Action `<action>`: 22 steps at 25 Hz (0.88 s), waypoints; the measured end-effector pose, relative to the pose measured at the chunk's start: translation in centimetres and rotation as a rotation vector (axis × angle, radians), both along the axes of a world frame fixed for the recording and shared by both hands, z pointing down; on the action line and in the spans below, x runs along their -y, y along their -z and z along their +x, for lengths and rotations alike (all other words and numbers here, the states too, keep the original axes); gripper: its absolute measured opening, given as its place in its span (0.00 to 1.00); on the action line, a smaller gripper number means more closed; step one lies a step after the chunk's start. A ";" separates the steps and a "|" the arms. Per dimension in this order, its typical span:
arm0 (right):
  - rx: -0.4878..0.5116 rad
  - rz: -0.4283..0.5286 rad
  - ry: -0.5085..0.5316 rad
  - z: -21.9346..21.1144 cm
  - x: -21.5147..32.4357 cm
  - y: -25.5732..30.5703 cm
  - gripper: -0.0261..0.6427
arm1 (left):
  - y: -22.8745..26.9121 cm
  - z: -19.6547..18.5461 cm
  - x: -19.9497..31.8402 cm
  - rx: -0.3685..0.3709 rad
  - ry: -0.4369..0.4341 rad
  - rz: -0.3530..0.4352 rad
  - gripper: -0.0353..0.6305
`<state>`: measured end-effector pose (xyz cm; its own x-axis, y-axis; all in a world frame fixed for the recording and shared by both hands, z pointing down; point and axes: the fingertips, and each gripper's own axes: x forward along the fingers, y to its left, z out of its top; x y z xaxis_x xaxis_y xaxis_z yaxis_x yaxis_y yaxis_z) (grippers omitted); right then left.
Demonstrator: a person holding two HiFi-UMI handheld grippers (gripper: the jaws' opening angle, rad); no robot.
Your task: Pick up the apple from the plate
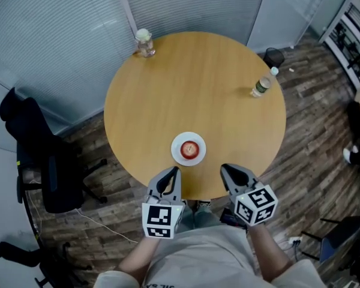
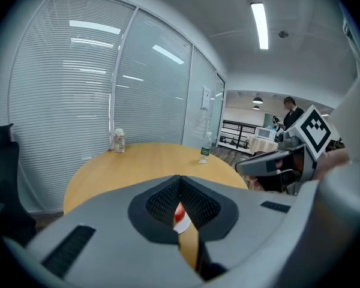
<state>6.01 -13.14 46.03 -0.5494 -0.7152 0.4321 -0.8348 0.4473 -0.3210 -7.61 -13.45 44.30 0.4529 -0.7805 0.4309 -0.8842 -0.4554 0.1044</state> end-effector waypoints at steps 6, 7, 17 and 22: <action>-0.007 -0.017 -0.009 -0.3 1.0 -1.0 0.09 | -1.8 0.0 1.3 0.025 -0.027 -0.018 0.06; -0.012 -0.020 -0.008 -0.3 1.1 -1.2 0.09 | -2.1 0.2 1.4 0.027 -0.031 -0.022 0.06; -0.015 -0.057 -0.013 -0.1 1.8 -2.7 0.09 | -5.5 1.6 3.0 0.056 -0.083 -0.075 0.06; -0.007 -0.067 -0.009 -0.9 2.4 -3.3 0.09 | -7.0 1.8 3.5 0.066 -0.097 -0.102 0.06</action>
